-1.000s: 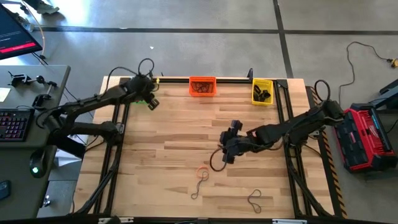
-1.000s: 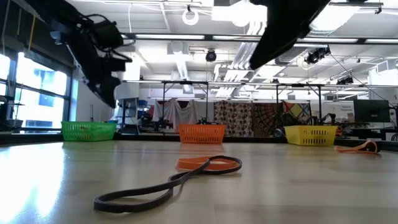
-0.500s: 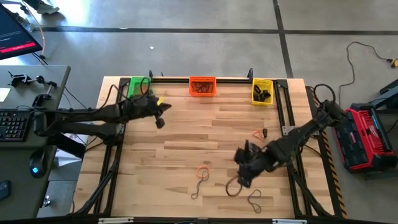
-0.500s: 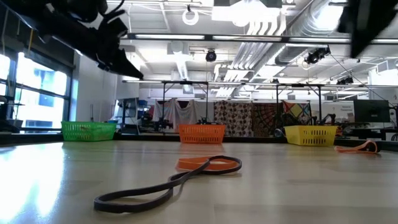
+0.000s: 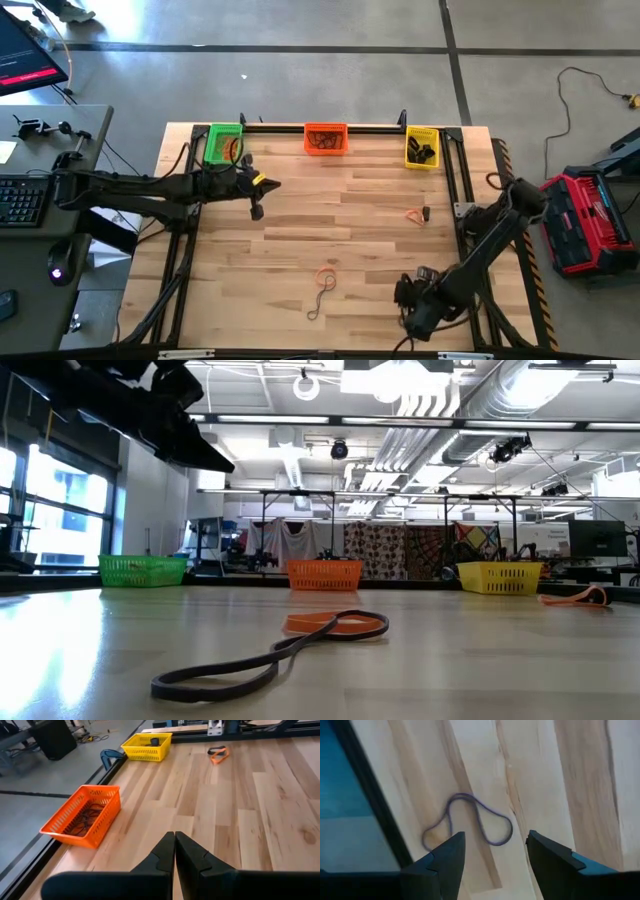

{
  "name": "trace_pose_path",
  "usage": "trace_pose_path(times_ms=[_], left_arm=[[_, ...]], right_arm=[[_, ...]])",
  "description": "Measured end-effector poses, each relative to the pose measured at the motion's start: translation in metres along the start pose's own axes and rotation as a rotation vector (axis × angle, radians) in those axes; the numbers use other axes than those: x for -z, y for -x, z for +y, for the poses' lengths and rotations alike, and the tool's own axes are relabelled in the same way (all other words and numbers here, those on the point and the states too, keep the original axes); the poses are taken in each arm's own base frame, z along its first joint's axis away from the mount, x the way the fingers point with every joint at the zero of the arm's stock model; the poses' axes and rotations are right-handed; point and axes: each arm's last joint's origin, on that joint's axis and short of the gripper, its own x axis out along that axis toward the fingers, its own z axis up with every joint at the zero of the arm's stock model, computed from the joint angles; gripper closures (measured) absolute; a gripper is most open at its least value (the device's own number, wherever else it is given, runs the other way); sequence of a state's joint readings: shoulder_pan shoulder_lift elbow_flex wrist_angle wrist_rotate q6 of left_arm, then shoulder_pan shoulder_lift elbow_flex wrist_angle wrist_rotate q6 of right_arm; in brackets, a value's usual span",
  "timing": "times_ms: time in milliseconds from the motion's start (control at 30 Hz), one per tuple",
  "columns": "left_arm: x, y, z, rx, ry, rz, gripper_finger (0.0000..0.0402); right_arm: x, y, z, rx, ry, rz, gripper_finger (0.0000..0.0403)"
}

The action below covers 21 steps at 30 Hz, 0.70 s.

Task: Sort rubber bands into baskets
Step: Put the right blue rubber band into the orange bin

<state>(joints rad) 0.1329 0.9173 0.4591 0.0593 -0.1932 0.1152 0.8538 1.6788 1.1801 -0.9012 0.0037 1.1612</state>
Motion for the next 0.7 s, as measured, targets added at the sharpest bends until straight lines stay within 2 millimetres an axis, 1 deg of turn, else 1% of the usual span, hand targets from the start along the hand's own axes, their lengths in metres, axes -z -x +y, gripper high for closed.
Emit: trace_pose_path(times_ms=[167,367,600,700], left_arm=[[0.000,0.000,-0.002,0.007,-0.005,-0.001,0.0399],[0.000,0.001,-0.004,0.014,-0.008,-0.002,0.0399],[0.000,0.001,-0.004,0.014,-0.008,-0.001,0.0399],[0.000,0.001,-0.004,0.014,-0.009,-0.001,0.0399]], right_arm=[[0.000,-0.021,0.004,0.060,0.080,0.023,0.0203],[-0.003,-0.042,0.011,0.059,0.189,0.022,0.0203],[-0.003,-0.053,0.015,0.046,0.258,0.029,0.0204],[-0.001,-0.058,0.017,0.056,0.297,0.038,0.0211]])
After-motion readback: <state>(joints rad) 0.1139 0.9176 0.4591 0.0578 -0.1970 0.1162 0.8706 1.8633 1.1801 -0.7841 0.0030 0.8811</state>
